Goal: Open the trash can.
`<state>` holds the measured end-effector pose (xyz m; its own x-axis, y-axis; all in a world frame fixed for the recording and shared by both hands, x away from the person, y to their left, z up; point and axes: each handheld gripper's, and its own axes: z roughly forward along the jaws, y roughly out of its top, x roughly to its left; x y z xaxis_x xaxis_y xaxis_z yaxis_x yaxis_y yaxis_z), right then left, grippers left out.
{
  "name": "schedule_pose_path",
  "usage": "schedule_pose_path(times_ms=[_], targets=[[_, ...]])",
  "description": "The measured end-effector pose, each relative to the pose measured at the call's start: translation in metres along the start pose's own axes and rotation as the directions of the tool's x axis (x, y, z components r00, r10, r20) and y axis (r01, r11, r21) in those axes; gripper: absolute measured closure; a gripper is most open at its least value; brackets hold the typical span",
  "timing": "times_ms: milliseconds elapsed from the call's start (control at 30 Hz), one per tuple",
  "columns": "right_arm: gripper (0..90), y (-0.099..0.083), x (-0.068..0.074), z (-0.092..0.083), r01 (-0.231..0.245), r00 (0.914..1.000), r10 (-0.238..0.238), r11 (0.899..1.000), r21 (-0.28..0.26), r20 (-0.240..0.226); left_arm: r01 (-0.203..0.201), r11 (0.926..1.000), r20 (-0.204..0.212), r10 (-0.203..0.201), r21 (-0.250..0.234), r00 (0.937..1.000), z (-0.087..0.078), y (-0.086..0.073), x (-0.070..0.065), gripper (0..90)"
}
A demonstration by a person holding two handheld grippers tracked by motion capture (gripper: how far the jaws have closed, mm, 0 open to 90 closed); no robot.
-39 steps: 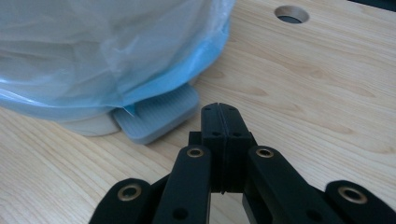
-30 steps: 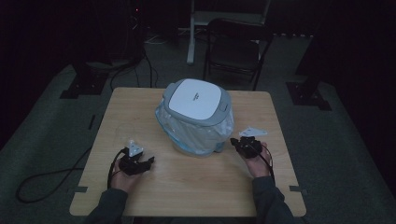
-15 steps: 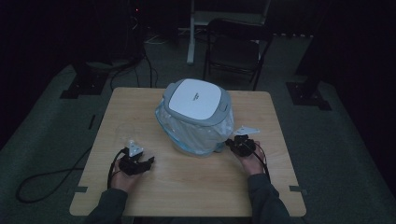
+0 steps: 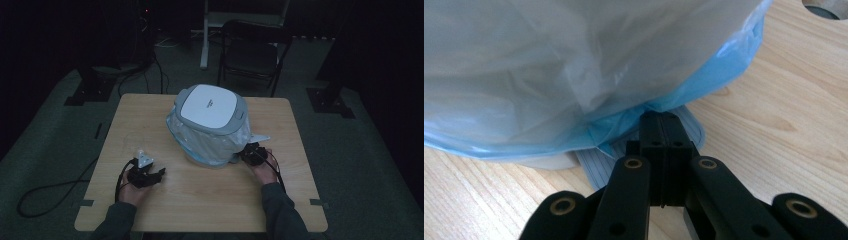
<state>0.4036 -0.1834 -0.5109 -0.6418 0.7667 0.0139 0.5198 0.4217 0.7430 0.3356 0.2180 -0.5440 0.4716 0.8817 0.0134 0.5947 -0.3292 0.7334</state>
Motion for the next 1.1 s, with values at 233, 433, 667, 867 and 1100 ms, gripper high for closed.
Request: schedule_pose_path(times_ms=[233, 433, 667, 867, 1100], targets=[[90.0, -0.005, -0.001, 0.0, -0.017, 0.9999, 0.017, 1.0, -0.003, -0.003, 0.0, 1.0, 0.0, 0.0, 0.0, 1.0, 0.0, 0.0, 0.0, 40.7], [90.0, -0.007, -0.001, 0.002, -0.011, 0.9999, 0.011, 1.0, -0.001, -0.004, 0.0, 1.0, 0.0, 0.0, 0.0, 1.0, 0.0, 0.0, 0.0, 40.8], [90.0, -0.01, -0.001, 0.003, -0.011, 0.9999, 0.011, 1.0, -0.016, -0.001, 0.0, 1.0, 0.0, 0.0, 0.0, 1.0, 0.0, 0.0, 0.0, 40.7], [90.0, -0.011, -0.002, 0.004, -0.024, 0.9997, 0.024, 1.0, -0.014, -0.01, 0.0, 1.0, -0.001, 0.0, 0.001, 1.0, 0.0, 0.0, 0.0, 40.7], [90.0, -0.013, -0.002, 0.006, -0.021, 0.9997, 0.021, 1.0, -0.012, -0.011, -0.001, 1.0, -0.001, 0.001, 0.002, 1.0, 0.0, 0.0, 0.0, 40.7]])
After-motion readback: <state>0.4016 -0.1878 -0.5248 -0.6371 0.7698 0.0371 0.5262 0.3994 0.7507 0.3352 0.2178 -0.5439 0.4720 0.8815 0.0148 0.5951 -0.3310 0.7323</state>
